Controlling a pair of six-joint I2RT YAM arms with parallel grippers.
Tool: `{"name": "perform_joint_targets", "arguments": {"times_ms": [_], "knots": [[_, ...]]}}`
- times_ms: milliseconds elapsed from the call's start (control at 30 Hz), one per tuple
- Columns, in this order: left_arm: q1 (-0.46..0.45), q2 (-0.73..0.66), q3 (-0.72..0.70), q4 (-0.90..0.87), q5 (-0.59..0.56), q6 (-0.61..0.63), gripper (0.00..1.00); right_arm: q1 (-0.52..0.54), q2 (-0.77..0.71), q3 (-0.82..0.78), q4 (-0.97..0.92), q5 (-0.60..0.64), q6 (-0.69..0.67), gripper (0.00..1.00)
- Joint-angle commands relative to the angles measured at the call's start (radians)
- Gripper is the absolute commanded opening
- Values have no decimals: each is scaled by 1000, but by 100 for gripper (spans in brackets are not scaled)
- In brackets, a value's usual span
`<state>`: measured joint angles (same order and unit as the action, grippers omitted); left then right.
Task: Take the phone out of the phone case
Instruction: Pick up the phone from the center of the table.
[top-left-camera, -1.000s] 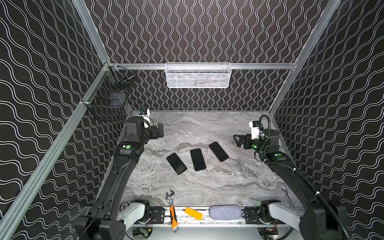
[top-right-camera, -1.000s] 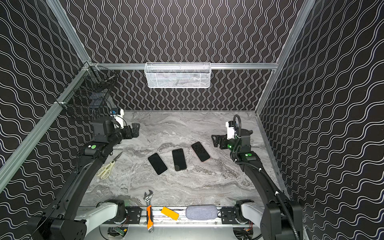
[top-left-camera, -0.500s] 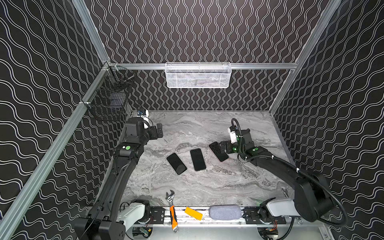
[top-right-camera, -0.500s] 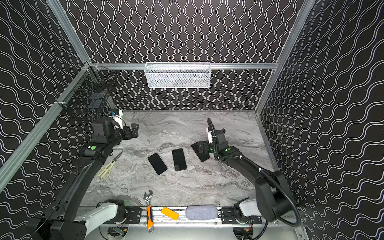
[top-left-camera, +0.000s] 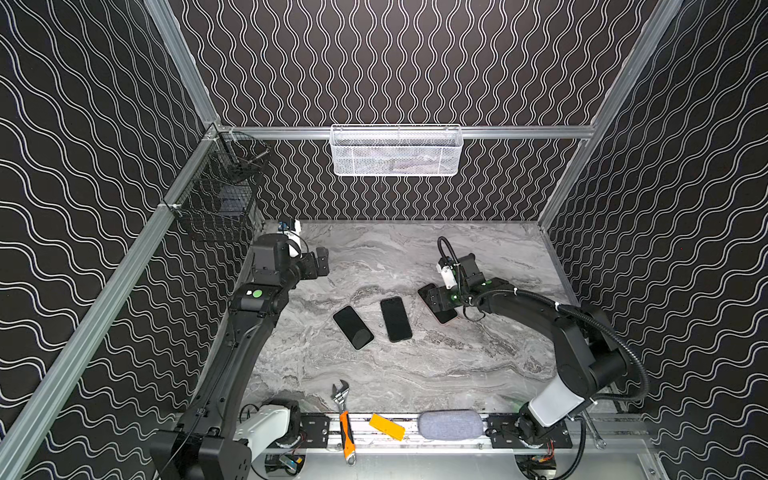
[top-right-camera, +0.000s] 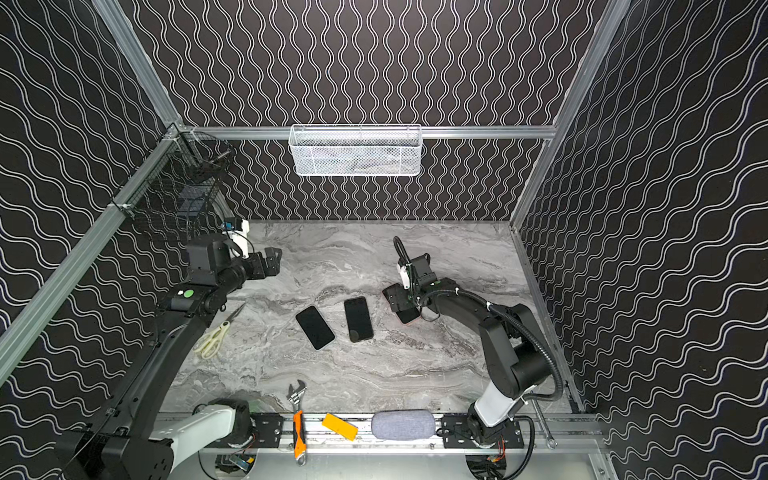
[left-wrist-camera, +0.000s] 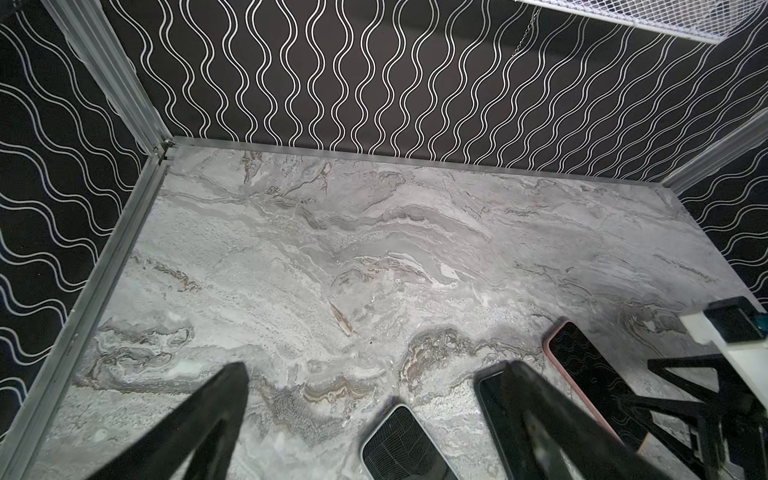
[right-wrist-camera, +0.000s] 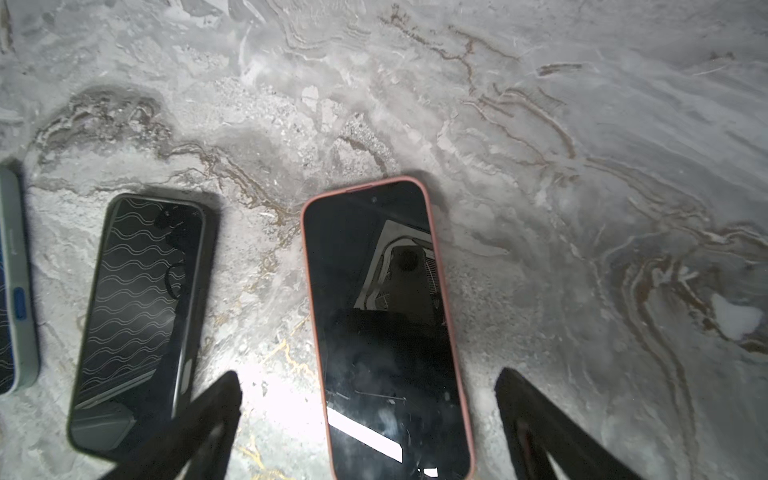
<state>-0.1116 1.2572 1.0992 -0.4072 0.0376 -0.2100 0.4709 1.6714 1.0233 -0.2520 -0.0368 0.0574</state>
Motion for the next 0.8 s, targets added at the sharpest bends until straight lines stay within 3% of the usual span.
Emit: {"name": "perform_joint_targets", "arguments": {"times_ms": [0, 767], "knots": [[0, 4, 7, 15, 16, -12, 99, 4, 22, 19, -62, -19, -22, 97], [0, 14, 10, 10, 23, -17, 99, 24, 135, 65, -147, 77, -16, 95]]}}
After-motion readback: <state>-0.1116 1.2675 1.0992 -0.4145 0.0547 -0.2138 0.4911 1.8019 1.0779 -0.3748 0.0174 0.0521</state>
